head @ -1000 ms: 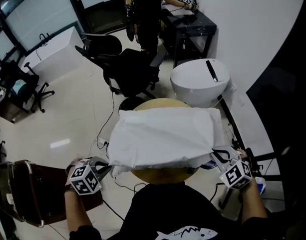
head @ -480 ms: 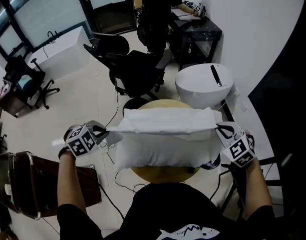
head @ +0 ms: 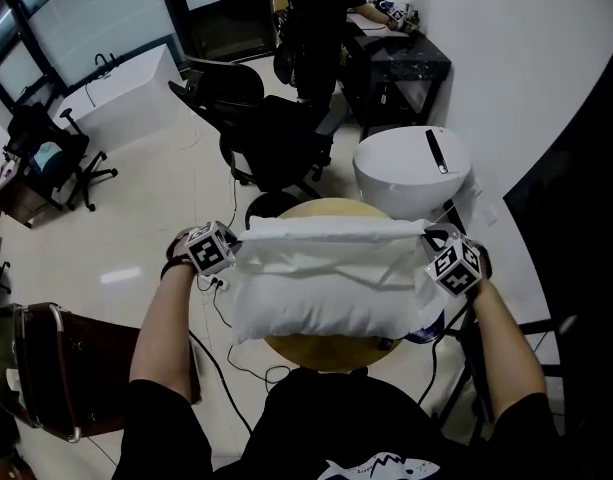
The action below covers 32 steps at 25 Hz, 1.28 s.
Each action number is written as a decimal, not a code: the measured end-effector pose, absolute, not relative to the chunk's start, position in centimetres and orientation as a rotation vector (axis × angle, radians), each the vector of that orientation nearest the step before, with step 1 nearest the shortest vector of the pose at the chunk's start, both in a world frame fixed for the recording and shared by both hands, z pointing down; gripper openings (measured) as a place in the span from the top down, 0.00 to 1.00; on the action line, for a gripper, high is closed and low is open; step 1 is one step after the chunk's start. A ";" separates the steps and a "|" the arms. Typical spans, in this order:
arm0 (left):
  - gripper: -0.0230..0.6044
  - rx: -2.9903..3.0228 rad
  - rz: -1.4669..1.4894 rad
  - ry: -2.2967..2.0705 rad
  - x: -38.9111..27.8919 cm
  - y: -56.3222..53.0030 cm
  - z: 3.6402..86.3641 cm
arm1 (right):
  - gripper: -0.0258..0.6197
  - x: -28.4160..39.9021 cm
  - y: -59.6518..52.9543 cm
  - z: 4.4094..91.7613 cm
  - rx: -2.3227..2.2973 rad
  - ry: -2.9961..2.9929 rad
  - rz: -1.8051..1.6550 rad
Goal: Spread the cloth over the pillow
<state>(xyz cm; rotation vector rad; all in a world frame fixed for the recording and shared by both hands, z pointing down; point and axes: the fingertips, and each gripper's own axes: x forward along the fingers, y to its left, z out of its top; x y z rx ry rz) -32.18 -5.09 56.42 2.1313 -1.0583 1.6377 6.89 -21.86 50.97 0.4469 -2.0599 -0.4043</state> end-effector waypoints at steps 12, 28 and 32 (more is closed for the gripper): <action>0.59 2.101 1.058 -1.106 -34.5 -2.4 59.0 | 0.94 5.3 -23.7 54.5 0.496 -2.022 -0.312; 0.96 2.229 0.993 -1.217 -34.3 -4.2 60.1 | 0.94 5.3 -22.8 55.0 0.520 -2.042 -0.292; 0.96 2.227 1.279 -1.298 -34.9 -3.4 57.2 | 0.94 5.5 -22.7 54.0 0.514 -2.074 -0.307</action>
